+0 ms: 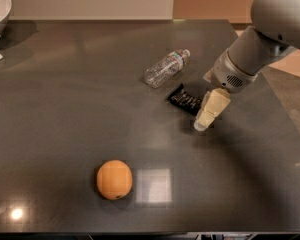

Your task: Move rxbar chocolate near orange

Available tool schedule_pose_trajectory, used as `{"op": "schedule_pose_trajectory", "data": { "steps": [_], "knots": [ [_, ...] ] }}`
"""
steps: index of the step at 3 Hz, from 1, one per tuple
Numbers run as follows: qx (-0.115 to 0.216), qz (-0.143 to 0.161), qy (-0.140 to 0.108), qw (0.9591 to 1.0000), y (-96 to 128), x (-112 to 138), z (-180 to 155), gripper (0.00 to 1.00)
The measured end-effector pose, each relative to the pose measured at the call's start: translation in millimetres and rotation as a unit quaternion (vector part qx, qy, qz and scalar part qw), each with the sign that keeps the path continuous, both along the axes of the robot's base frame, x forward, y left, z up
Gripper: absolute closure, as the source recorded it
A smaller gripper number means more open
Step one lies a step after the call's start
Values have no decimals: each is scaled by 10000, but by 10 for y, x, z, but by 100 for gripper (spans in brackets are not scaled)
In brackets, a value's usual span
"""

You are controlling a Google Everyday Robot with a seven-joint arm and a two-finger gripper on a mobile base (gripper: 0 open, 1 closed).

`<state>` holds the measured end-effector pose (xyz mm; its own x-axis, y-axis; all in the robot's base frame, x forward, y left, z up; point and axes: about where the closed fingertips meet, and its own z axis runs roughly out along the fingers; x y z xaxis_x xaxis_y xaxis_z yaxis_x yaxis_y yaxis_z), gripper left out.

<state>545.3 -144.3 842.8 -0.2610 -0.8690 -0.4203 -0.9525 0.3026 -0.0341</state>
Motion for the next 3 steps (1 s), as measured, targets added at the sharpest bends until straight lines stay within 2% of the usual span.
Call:
{"op": "schedule_pose_trajectory", "data": {
  "steps": [1, 2, 3],
  "knots": [
    [40, 101, 158, 9998, 41, 43, -126, 0],
    [16, 176, 382, 9991, 62, 92, -276, 33],
    [11, 178, 402, 9990, 61, 96, -267, 56]
  ]
}}
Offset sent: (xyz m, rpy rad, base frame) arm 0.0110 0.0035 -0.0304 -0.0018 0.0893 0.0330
